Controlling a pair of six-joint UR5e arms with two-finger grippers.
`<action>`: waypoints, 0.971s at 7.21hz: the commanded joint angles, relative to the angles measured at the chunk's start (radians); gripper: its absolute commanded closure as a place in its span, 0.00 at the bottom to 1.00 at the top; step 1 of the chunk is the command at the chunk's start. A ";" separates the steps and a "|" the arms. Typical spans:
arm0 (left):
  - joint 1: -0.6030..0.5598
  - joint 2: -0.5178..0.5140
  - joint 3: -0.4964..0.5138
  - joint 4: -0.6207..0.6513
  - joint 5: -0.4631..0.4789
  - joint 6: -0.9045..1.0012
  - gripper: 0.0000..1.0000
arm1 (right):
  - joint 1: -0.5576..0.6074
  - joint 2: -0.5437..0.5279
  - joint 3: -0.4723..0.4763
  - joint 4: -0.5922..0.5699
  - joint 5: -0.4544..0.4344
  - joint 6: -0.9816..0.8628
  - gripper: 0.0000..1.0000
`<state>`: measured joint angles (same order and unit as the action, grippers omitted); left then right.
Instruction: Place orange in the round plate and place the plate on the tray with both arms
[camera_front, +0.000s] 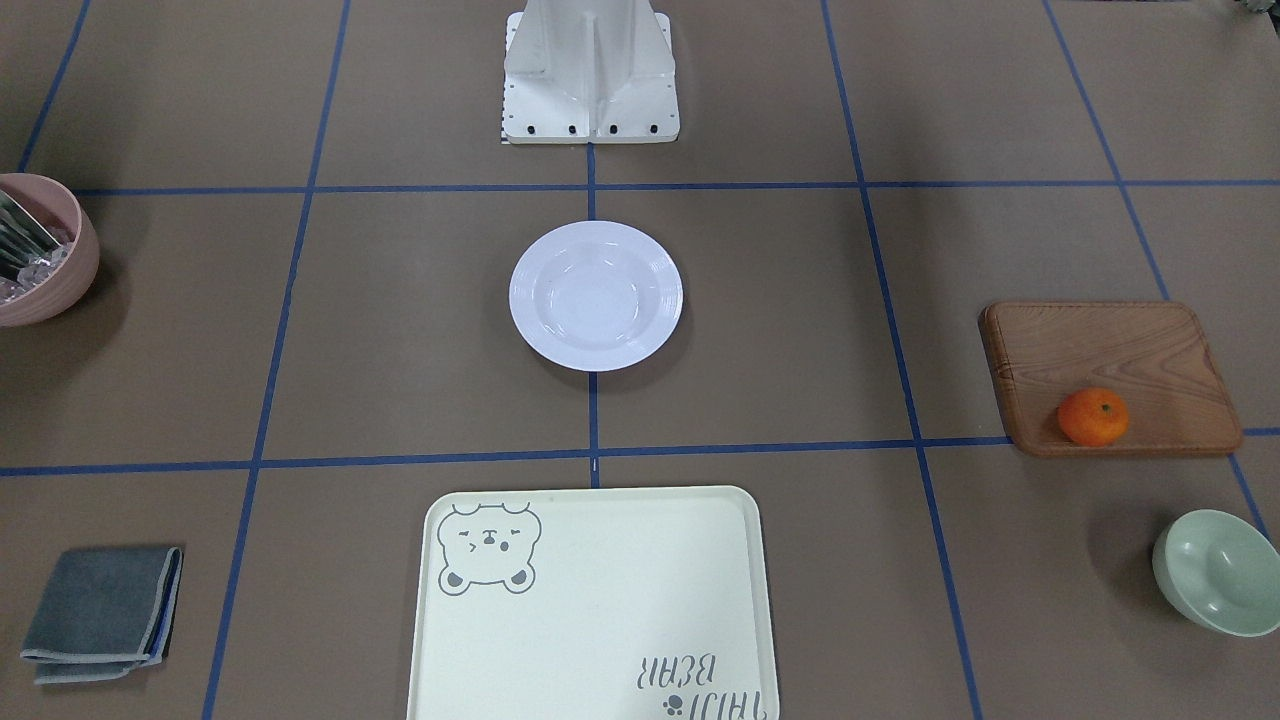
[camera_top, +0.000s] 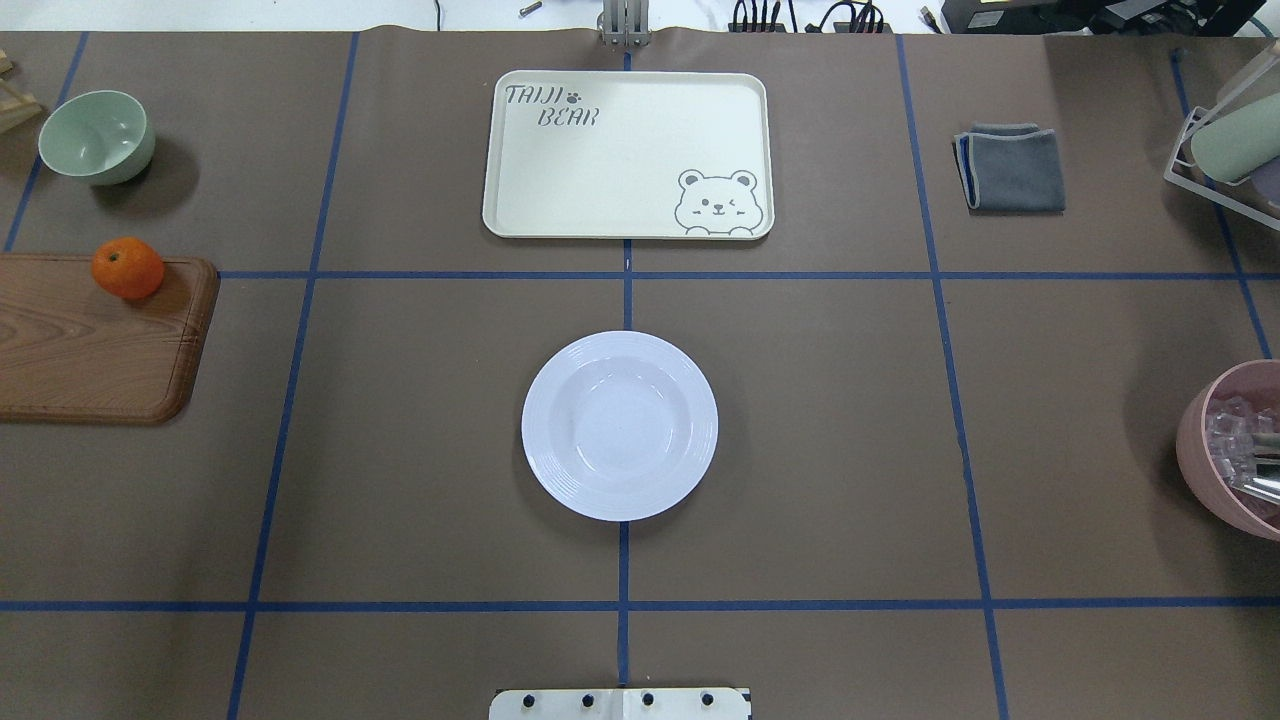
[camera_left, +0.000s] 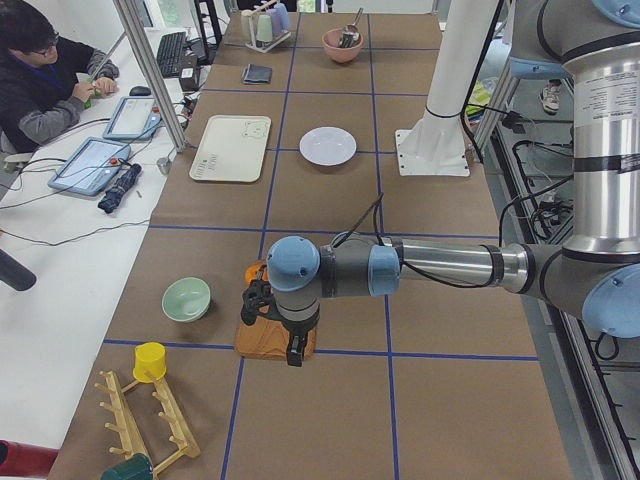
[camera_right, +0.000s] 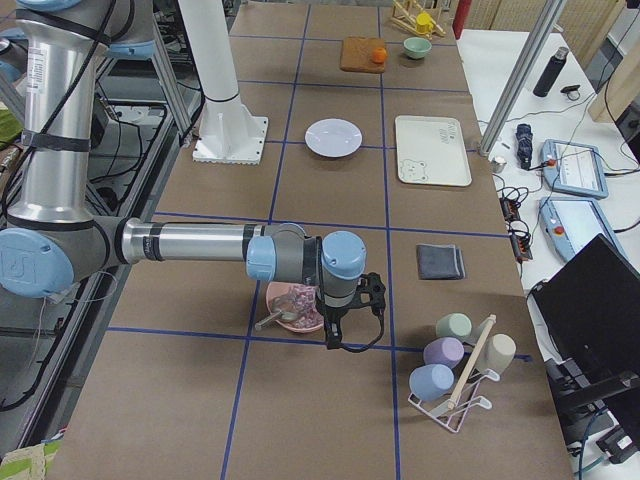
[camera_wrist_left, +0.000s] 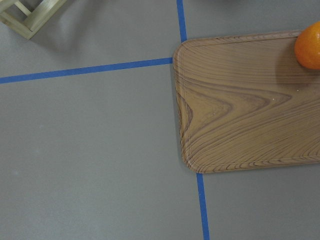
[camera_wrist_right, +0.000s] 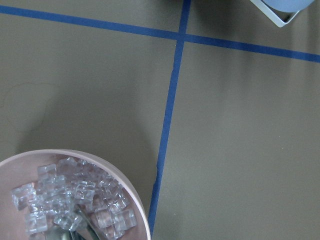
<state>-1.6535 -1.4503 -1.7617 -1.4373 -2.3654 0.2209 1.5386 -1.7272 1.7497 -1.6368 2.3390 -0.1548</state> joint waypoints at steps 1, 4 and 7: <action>0.000 0.002 -0.001 0.002 0.002 0.000 0.00 | 0.000 0.000 0.001 0.000 -0.001 -0.002 0.00; 0.000 0.002 -0.024 -0.006 0.006 0.000 0.00 | 0.000 0.001 0.013 0.011 0.000 0.000 0.00; 0.000 -0.033 -0.067 -0.026 0.086 -0.009 0.00 | 0.000 -0.018 -0.051 0.405 0.002 0.014 0.00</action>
<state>-1.6536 -1.4732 -1.8003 -1.4534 -2.2945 0.2155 1.5386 -1.7379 1.7234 -1.3969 2.3393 -0.1503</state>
